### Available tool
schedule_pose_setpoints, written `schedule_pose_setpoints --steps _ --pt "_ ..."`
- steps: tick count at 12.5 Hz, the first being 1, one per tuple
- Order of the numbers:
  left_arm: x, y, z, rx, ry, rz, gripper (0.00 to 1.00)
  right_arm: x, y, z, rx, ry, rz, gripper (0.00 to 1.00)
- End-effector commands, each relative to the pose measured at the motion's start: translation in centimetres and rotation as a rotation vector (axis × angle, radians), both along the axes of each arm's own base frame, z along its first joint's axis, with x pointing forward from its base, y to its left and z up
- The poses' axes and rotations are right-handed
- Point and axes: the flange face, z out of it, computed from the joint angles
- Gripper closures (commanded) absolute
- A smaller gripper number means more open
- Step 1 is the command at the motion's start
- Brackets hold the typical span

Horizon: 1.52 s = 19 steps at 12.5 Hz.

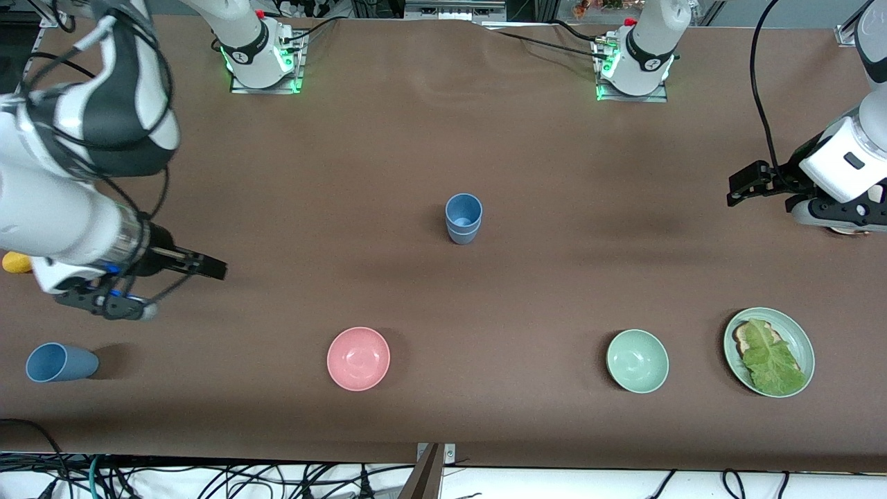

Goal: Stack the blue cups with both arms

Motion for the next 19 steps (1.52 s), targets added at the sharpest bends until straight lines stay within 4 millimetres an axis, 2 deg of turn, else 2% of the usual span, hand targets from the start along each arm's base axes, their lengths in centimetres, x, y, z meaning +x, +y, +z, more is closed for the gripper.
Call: schedule_pose_setpoints --steps 1,3,6,9,10,11,12,13,19 --pt "0.2 0.1 0.3 -0.015 0.007 -0.014 0.00 -1.4 -3.3 2.0 0.001 0.035 0.062 0.00" --pt "0.2 0.1 0.3 -0.015 0.007 -0.014 0.00 -2.2 -5.4 3.3 -0.003 0.049 0.093 0.00" --pt "0.2 0.0 0.3 -0.015 0.007 -0.015 0.00 -3.3 -6.6 5.0 0.001 0.038 0.098 0.00" --pt "0.2 0.0 0.3 -0.015 0.007 -0.015 0.00 -8.4 -9.1 4.7 0.052 -0.020 0.069 0.00" --pt "0.2 0.0 0.3 -0.015 0.007 -0.017 0.00 -9.5 -9.3 4.9 0.047 -0.024 0.073 0.00" --pt "0.2 0.0 0.3 -0.015 0.007 -0.017 0.00 -10.5 -9.0 5.5 0.032 -0.030 0.085 0.00" --pt "0.2 0.0 0.3 -0.015 0.007 -0.017 0.00 -11.6 -7.6 6.4 0.015 -0.033 0.115 0.00" --pt "0.2 0.0 0.3 -0.015 0.007 -0.017 0.00 -11.8 -7.8 6.7 0.012 -0.033 0.112 0.00" --pt "0.2 0.0 0.3 -0.015 0.007 -0.017 0.00 -11.2 -6.3 7.0 0.000 -0.007 0.150 0.00"
